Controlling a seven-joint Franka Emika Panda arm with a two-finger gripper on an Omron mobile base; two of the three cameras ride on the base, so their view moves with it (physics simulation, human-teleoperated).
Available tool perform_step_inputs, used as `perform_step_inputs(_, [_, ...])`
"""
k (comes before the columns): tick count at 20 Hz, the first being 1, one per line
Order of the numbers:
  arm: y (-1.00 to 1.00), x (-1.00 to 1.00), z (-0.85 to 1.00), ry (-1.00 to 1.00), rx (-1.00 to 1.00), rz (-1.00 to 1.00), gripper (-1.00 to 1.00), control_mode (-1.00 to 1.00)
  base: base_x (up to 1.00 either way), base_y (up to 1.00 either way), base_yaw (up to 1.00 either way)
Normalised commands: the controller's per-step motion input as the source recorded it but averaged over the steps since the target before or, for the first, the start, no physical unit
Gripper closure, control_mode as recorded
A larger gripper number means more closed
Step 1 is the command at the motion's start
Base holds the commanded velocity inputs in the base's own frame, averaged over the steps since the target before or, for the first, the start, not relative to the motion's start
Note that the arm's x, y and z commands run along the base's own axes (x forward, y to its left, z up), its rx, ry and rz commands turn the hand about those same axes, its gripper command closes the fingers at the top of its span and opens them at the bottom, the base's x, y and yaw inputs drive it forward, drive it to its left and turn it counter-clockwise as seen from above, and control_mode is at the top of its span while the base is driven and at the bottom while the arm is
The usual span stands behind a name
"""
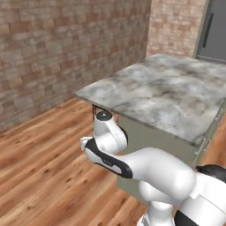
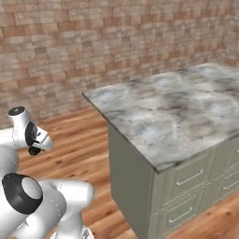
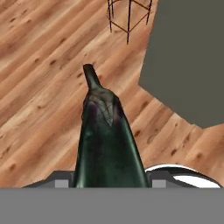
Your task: Turn on the sink faucet. Then move the eggplant from the counter to the sink. Turn off the sink. Move the vegetable from the sink to the pot next to the stove. Finally move the pot to the front right burner.
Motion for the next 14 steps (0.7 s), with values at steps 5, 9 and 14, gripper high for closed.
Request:
perform_step_inputs(5, [0.00,0.00,0.00,0.00,0.00,0.00,1.00,1.00,-0.74,-0.23,-0.46])
perform_step_inputs(9, [0.00,0.00,0.00,0.00,0.00,0.00,1.00,1.00,-0.70,-0.31,-0.45])
perform_step_inputs(14, [0.00,0.00,0.00,0.00,0.00,0.00,1.00,1.00,-0.63,-0.41,-0.44])
